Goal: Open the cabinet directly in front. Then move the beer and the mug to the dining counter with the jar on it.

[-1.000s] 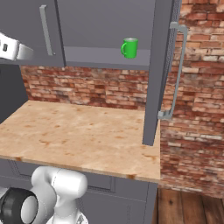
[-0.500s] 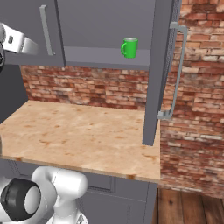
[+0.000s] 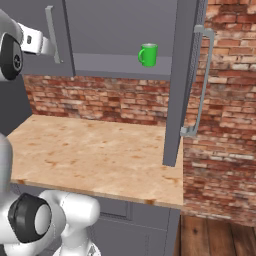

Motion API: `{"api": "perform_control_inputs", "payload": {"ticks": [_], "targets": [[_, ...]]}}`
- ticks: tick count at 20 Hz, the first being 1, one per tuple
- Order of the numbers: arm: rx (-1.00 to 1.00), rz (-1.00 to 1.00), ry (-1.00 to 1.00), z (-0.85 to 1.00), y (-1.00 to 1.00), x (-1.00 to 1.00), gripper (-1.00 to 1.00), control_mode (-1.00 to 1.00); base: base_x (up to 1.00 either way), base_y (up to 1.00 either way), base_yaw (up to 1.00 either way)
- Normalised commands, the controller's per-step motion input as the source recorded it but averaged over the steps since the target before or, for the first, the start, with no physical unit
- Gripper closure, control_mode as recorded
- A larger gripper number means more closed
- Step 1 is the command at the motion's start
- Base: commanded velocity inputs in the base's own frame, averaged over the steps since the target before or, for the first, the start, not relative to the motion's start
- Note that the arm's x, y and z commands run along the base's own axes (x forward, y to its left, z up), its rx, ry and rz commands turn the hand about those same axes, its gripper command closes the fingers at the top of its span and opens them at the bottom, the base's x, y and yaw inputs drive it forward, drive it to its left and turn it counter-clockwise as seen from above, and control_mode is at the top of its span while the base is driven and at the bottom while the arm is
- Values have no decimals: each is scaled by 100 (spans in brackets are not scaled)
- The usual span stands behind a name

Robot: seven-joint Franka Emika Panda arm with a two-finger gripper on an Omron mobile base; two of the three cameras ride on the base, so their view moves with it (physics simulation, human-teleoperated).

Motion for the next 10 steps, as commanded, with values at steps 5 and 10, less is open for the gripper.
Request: {"api": "perform_control_inputs", "payload": {"ticks": [5,10], "targets": [[-10,2,0,-2,4,6,-100,-100,0,0,0],[0,0,0,0,0,38,-100,-100,0,0,0]]}}
